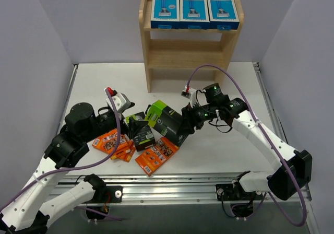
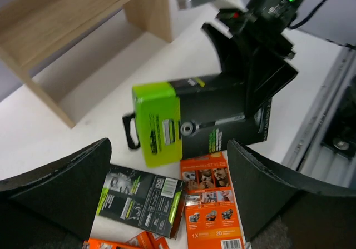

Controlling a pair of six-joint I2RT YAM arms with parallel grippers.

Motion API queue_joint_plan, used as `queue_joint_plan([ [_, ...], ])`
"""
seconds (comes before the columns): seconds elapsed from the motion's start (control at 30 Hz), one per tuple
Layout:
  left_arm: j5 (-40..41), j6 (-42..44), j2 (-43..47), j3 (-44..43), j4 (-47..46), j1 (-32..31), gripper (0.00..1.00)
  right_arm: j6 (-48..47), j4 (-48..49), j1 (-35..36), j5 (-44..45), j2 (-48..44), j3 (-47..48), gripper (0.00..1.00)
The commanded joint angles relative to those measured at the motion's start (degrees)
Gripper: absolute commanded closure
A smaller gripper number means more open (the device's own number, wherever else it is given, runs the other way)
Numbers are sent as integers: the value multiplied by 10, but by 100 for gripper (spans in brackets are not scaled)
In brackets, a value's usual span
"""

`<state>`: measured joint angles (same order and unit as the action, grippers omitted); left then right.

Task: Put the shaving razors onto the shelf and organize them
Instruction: Pass the shaving razor from the right arm to the left

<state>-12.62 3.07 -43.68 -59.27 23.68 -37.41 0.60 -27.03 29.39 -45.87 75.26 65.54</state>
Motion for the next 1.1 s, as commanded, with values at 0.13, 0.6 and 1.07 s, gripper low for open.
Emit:
queue_joint_plan([
  [0.13,-130,76,-75,-164,150,0,6,-36,9,52,-153,-68,-15,100],
  [0.6,-292,123,-230,-278,261,-3,5,-44,15,99,-182,-132,-38,100],
  [1.07,-343,133,-273,-260,339,-74,5,-60,4,134,-150,-137,-36,100],
])
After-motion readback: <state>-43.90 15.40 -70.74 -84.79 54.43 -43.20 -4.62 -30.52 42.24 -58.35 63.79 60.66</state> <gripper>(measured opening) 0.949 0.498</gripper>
